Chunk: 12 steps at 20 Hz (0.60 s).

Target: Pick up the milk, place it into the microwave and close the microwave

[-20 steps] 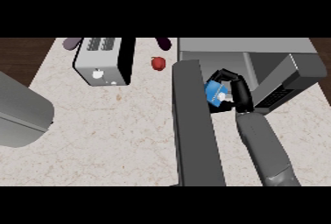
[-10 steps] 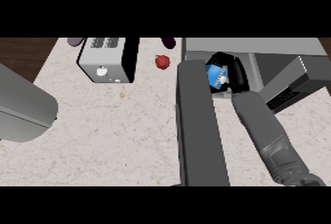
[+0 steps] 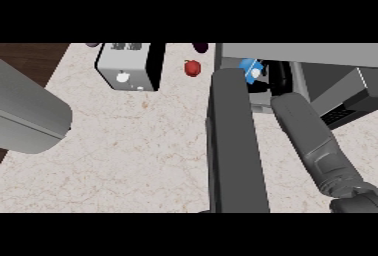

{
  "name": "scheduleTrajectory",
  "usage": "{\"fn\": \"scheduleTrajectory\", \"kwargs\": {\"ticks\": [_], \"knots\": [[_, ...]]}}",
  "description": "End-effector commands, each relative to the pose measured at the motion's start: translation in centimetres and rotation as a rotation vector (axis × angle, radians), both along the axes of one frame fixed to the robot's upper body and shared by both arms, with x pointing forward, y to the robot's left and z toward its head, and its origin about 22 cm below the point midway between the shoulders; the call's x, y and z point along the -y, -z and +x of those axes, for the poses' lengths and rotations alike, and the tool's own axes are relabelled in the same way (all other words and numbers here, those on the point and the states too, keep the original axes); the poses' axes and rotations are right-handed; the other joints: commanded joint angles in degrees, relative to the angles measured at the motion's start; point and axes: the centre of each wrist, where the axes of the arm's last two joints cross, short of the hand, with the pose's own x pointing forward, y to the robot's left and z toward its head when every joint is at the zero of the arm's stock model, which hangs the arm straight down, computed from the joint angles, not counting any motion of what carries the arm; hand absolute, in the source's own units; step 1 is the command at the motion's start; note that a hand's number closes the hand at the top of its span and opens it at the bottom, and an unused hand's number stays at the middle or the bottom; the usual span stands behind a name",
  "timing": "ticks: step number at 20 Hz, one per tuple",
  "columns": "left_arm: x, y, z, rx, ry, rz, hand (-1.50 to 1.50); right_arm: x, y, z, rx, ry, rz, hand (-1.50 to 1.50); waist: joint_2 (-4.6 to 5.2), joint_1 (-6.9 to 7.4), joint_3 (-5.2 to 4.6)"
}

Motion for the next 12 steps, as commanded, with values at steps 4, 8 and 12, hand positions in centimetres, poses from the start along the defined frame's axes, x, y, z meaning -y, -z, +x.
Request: {"fn": "scheduleTrajectory", "kwargs": {"ticks": [4,8,12], "knots": [[0.1,0.7,0.8,0.007,0.025,0.000,-1.50,2.7,-1.3,0.6,0.110,0.088,-0.157,1.50,0.83,1.43,0.03],[0.2,0.3,1.4,-0.009,0.027,0.020,-1.50,3.5,-1.4,0.6,0.130,0.138,-0.232,1.50,1.52,2.18,0.11],[-0.1,0.6,1.7,0.003,0.051,0.009,-1.50,4.5,-0.7,0.2,0.061,0.262,-0.271,1.50,1.84,3.53,0.01]]}}
